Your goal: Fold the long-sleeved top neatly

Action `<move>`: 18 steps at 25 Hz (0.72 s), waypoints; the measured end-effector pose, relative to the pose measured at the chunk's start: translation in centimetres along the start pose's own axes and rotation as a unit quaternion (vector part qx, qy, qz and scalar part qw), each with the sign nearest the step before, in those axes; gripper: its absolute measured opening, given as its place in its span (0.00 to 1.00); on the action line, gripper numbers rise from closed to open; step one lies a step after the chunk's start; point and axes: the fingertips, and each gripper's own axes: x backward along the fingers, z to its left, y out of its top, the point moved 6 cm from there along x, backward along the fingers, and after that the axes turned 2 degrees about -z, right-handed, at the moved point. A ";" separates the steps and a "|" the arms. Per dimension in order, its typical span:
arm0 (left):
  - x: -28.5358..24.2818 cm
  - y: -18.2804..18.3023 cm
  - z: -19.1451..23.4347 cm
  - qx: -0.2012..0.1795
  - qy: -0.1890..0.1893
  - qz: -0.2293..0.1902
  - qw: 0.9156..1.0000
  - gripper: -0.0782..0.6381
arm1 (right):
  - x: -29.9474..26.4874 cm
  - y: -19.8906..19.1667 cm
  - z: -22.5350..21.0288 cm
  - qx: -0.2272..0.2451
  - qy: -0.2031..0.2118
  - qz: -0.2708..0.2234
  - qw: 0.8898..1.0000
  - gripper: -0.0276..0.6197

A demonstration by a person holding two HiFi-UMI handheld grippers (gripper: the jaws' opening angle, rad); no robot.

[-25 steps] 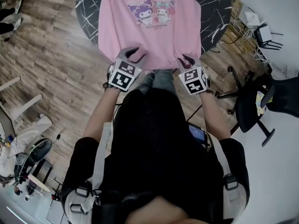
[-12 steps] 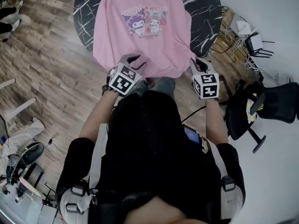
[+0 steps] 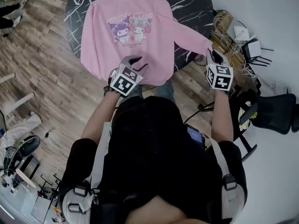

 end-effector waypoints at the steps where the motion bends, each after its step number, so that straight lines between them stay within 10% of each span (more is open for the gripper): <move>1: -0.5 0.7 -0.3 0.003 0.004 0.000 1.000 0.33 | -0.1 0.4 -1.6 0.001 -0.003 -0.001 1.000 0.13; 10: -3.0 5.3 -2.0 0.042 0.054 -0.012 0.998 0.33 | -2.1 4.4 -13.2 0.011 -0.014 -0.016 1.000 0.13; 18: -3.3 6.2 -2.8 0.057 0.087 -0.015 0.994 0.33 | -3.6 7.4 -14.9 -0.006 0.022 -0.035 0.999 0.13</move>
